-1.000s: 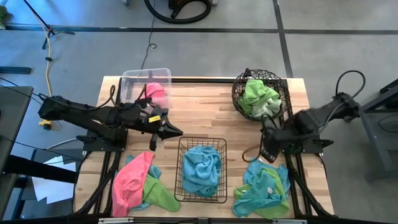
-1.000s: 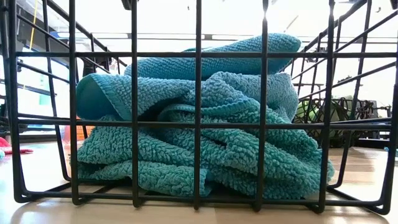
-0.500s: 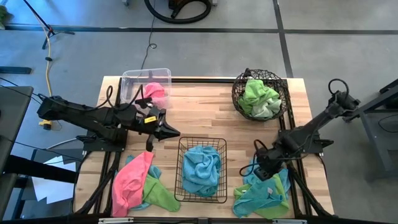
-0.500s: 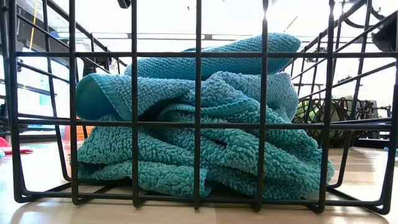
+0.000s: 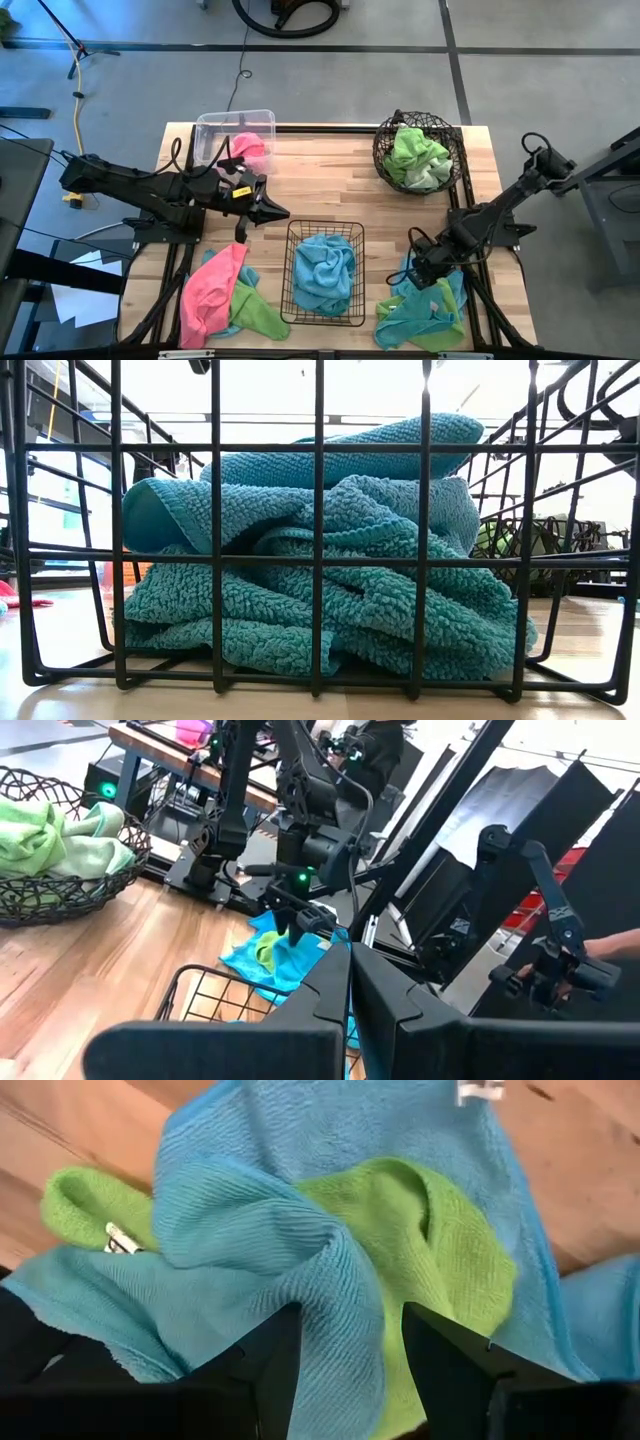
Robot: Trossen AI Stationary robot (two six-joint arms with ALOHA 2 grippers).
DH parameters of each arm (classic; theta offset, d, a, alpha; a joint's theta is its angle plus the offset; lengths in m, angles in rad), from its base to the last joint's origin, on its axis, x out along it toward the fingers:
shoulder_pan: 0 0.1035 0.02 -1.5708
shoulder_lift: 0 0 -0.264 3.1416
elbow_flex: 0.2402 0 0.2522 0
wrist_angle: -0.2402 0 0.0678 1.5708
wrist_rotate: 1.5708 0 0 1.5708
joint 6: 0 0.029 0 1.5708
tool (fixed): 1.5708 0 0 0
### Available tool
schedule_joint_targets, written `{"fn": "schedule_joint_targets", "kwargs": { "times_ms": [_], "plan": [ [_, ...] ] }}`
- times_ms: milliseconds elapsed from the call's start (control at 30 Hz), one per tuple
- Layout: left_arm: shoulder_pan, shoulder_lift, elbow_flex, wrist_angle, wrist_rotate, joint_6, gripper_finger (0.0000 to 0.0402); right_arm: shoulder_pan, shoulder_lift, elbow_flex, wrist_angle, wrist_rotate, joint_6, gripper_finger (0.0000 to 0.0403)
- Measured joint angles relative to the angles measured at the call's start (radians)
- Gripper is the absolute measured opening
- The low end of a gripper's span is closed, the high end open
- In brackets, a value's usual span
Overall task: Sort microfiber towel by color & place in baskets
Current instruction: Put the blue towel into the bottom basket
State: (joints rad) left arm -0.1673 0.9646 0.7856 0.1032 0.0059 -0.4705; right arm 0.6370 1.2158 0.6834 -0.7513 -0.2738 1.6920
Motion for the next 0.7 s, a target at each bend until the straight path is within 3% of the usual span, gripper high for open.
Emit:
{"fn": "schedule_joint_targets", "kwargs": {
  "times_ms": [367, 467, 567, 700],
  "plan": [
    [0.0, 0.0, 0.0, 0.0, -0.022, 0.0, 0.0, 0.001, 0.062, 0.004, 0.041, 0.003, -0.1, 0.0159],
    [0.0, 0.0, 0.0, 0.0, -0.022, 0.001, 0.0, 0.001, 0.057, 0.037, 0.025, 0.001, -0.156, 0.011],
    [0.0, 0.0, 0.0, 0.0, -0.022, 0.001, 0.0, 0.001, 0.047, 0.102, -0.028, 0.0, -0.217, 0.0026],
    [0.003, 0.0, 0.0, 0.003, -0.022, 0.0, 0.0, 0.001, 0.023, 0.238, -0.101, -0.008, -0.318, 0.0013]
  ]
}}
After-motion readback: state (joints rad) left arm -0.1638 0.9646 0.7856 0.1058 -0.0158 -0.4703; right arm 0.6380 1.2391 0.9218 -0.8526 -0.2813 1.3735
